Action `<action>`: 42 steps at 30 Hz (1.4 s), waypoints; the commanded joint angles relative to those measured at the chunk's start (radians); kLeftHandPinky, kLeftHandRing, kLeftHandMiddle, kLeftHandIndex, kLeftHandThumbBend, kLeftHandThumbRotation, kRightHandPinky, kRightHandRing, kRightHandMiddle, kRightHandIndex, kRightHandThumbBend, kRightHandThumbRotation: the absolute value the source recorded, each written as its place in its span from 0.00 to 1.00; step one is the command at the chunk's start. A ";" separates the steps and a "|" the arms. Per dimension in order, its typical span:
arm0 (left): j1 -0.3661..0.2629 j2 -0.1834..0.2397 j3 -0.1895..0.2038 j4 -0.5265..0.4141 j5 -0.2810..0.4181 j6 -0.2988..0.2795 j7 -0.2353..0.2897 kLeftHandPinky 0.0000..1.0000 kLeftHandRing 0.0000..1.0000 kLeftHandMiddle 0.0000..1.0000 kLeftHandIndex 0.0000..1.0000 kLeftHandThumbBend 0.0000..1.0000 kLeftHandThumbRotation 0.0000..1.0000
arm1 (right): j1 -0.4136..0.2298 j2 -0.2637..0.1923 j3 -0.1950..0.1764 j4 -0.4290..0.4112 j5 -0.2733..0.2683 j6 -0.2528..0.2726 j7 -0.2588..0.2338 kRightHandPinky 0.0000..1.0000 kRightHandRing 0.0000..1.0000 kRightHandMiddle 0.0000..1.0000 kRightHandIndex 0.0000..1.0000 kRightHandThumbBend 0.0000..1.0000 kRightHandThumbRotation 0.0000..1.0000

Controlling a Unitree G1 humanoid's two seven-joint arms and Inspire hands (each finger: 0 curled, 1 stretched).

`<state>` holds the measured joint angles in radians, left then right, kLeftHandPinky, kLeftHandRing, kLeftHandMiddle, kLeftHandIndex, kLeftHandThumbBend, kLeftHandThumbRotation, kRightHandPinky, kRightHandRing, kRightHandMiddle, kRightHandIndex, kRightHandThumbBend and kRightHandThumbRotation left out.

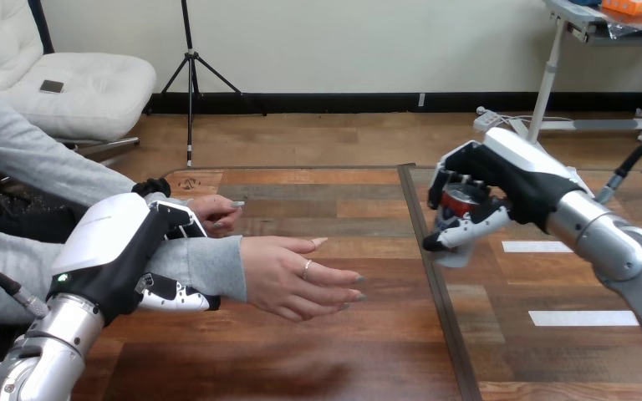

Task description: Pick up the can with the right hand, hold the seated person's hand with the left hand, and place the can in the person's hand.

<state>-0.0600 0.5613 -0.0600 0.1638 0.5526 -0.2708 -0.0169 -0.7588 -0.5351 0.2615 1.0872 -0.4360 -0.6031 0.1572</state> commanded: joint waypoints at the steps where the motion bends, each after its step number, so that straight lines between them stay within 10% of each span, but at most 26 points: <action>1: -0.099 -0.007 0.022 -0.074 -0.023 0.000 0.010 0.31 0.35 0.42 0.44 0.72 0.00 | -0.087 0.021 -0.014 -0.056 0.014 -0.012 -0.012 0.29 0.33 0.38 0.43 0.71 0.00; 42: -0.113 -0.024 0.022 -0.045 -0.032 -0.020 0.022 0.30 0.35 0.41 0.43 0.73 0.00 | -0.096 0.141 0.008 -0.094 0.015 0.019 0.026 0.26 0.30 0.36 0.42 0.70 0.00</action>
<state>-0.0606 0.5468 -0.0600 0.1631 0.5516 -0.2711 -0.0204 -0.7593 -0.4155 0.2770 1.0546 -0.4362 -0.5856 0.1790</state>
